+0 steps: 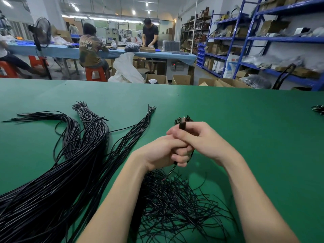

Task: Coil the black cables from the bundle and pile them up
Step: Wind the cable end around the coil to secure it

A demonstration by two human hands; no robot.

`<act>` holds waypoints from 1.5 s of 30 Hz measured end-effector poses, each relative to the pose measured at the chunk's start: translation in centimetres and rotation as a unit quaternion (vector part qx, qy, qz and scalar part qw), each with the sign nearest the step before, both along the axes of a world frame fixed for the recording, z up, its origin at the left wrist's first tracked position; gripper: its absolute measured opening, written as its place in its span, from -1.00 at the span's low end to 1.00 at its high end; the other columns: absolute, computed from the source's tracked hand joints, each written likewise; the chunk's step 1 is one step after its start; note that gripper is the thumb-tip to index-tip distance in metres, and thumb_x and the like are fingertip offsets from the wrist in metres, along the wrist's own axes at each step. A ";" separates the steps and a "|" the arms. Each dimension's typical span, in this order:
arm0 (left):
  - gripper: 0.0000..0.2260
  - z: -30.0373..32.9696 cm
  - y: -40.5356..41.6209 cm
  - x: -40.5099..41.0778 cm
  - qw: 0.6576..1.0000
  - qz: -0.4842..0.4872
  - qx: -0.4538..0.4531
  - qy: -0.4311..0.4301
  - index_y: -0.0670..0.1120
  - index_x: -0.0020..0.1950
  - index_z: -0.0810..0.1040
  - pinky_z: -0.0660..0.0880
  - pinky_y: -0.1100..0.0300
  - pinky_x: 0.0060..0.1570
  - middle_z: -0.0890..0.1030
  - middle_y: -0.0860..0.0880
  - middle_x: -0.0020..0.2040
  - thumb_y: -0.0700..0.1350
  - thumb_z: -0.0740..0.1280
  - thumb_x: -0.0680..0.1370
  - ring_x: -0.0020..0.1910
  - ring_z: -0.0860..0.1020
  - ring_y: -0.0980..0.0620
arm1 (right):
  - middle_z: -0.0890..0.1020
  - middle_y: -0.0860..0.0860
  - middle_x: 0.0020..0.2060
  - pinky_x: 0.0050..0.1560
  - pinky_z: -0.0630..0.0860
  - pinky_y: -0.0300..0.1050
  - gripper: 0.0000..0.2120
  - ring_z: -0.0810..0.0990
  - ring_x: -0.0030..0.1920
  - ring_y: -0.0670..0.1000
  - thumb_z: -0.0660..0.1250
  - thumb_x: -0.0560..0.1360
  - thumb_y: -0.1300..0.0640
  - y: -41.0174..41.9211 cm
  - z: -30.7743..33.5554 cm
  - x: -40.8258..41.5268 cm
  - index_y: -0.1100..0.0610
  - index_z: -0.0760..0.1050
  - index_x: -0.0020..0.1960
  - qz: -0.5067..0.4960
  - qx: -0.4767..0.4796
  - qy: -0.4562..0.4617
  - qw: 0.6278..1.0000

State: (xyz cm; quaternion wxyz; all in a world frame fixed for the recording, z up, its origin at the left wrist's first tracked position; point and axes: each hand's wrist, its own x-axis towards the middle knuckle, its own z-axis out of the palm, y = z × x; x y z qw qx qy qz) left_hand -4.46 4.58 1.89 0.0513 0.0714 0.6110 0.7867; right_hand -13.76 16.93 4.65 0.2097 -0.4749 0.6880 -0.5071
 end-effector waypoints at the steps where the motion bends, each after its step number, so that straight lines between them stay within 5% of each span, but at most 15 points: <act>1: -0.73 0.1 0.0 0.1 1.000 -0.013 0.000 -0.003 -0.05 -0.27 0.47 0.33 0.25 -0.35 0.10 0.06 -0.42 -0.17 0.16 0.62 -0.48 0.16 0.11 | 0.74 -0.09 -0.14 -0.06 0.53 -0.31 -0.83 0.65 -0.12 -0.16 0.38 0.60 0.02 -0.2 -0.1 0.0 0.08 0.70 0.02 -0.016 -0.006 0.002 1.000; 6: -0.76 0.1 -0.3 0.3 1.000 -0.001 0.008 -0.021 -0.09 -0.22 0.49 0.40 0.23 -0.29 0.06 0.02 -0.40 -0.08 0.20 0.62 -0.46 0.21 0.09 | 0.65 -0.13 -0.36 -0.25 0.50 -0.34 -0.72 0.55 -0.41 -0.19 0.35 0.60 -0.09 -0.4 -1.4 0.1 0.06 0.67 -0.15 -0.098 -0.038 -0.019 0.994; 15: -0.70 -0.1 -0.1 -0.2 0.996 0.070 -0.039 -0.037 -0.14 -0.21 0.43 0.48 0.18 -0.20 0.27 0.04 -0.45 -0.18 0.09 0.70 -0.38 0.42 0.04 | 0.65 0.11 -0.46 -0.23 0.65 0.02 -0.51 0.71 -0.38 0.09 0.45 0.48 -0.24 -0.7 -2.1 0.5 0.20 0.56 -0.26 -0.191 -0.037 -0.042 0.980; 18: -0.72 0.0 -0.1 -0.3 0.991 0.117 -0.057 -0.028 -0.13 -0.19 0.40 0.46 0.18 -0.17 0.24 0.00 -0.43 -0.19 0.10 0.71 -0.39 0.42 0.07 | 0.64 -0.05 -0.47 -0.26 0.51 -0.30 -0.56 0.58 -0.42 -0.14 0.46 0.46 -0.25 -0.9 -2.3 0.3 0.10 0.58 -0.33 -0.254 -0.044 0.044 0.965; 20: -0.73 -0.1 -0.1 -0.3 0.992 0.128 -0.017 -0.016 -0.13 -0.16 0.38 0.45 0.20 -0.18 0.24 0.03 -0.43 -0.14 0.10 0.72 -0.39 0.39 0.09 | 0.69 -0.09 -0.37 -0.20 0.51 -0.36 -0.69 0.58 -0.35 -0.16 0.45 0.48 -0.19 -0.5 -2.0 0.0 0.05 0.66 -0.19 -0.216 -0.051 0.008 0.975; 22: -0.74 -0.1 -0.3 -0.3 0.990 0.139 0.030 -0.009 -0.13 -0.13 0.38 0.43 0.21 -0.21 0.26 0.08 -0.44 -0.12 0.09 0.73 -0.40 0.35 0.10 | 0.72 -0.04 -0.24 -0.14 0.62 -0.21 -0.80 0.64 -0.26 -0.08 0.43 0.55 -0.06 0.3 -1.9 -0.4 0.08 0.66 0.00 -0.143 -0.057 -0.129 0.980; 25: -0.76 -0.1 -0.4 -0.3 0.985 0.161 0.058 -0.002 -0.14 -0.11 0.39 0.40 0.25 -0.29 0.20 0.08 -0.41 -0.12 0.09 0.72 -0.43 0.28 0.11 | 0.71 0.03 -0.11 -0.15 0.64 -0.17 -0.89 0.73 -0.12 0.02 0.38 0.60 0.09 1.6 -2.1 -0.9 0.11 0.66 0.01 -0.119 -0.056 -0.235 0.963; 28: -0.76 -0.1 -0.1 -0.5 0.985 0.162 0.056 0.006 -0.12 -0.11 0.39 0.41 0.25 -0.29 0.18 0.07 -0.39 -0.10 0.09 0.72 -0.42 0.28 0.10 | 0.75 0.00 -0.07 -0.17 0.63 -0.19 -0.92 0.71 -0.13 -0.03 0.49 0.47 0.06 2.2 -2.2 -1.0 0.05 0.74 -0.12 -0.135 -0.071 -0.261 0.953; 33: -0.77 -0.4 0.1 -0.8 0.982 0.183 0.035 0.016 -0.10 -0.13 0.35 0.41 0.23 -0.23 0.21 0.05 -0.37 -0.10 0.12 0.72 -0.35 0.32 0.07 | 0.76 0.06 -0.09 -0.22 0.63 -0.22 -0.70 0.70 -0.20 -0.03 0.57 0.22 -0.02 1.8 -2.6 -0.7 0.08 0.76 -0.10 -0.156 -0.103 -0.266 0.946; 40: -0.75 -0.2 0.1 -1.0 0.984 0.176 0.003 0.020 -0.11 -0.14 0.37 0.44 0.26 -0.25 0.31 0.05 -0.37 -0.09 0.13 0.72 -0.32 0.42 0.09 | 0.76 0.14 -0.08 -0.15 0.65 -0.18 -0.62 0.75 -0.16 0.03 0.57 0.31 0.10 1.8 -3.1 -1.0 0.11 0.58 0.08 -0.121 -0.104 -0.311 0.937; 45: -0.74 -0.8 0.1 -1.4 0.974 0.205 -0.097 0.023 -0.08 -0.15 0.39 0.37 0.18 -0.10 0.31 0.06 -0.36 -0.07 0.14 0.72 -0.29 0.36 0.05 | 0.76 0.02 -0.19 -0.30 0.57 -0.30 -0.86 0.68 -0.28 -0.13 0.52 0.46 0.27 1.4 -3.2 -1.1 0.14 0.65 -0.01 -0.158 -0.065 -0.220 0.960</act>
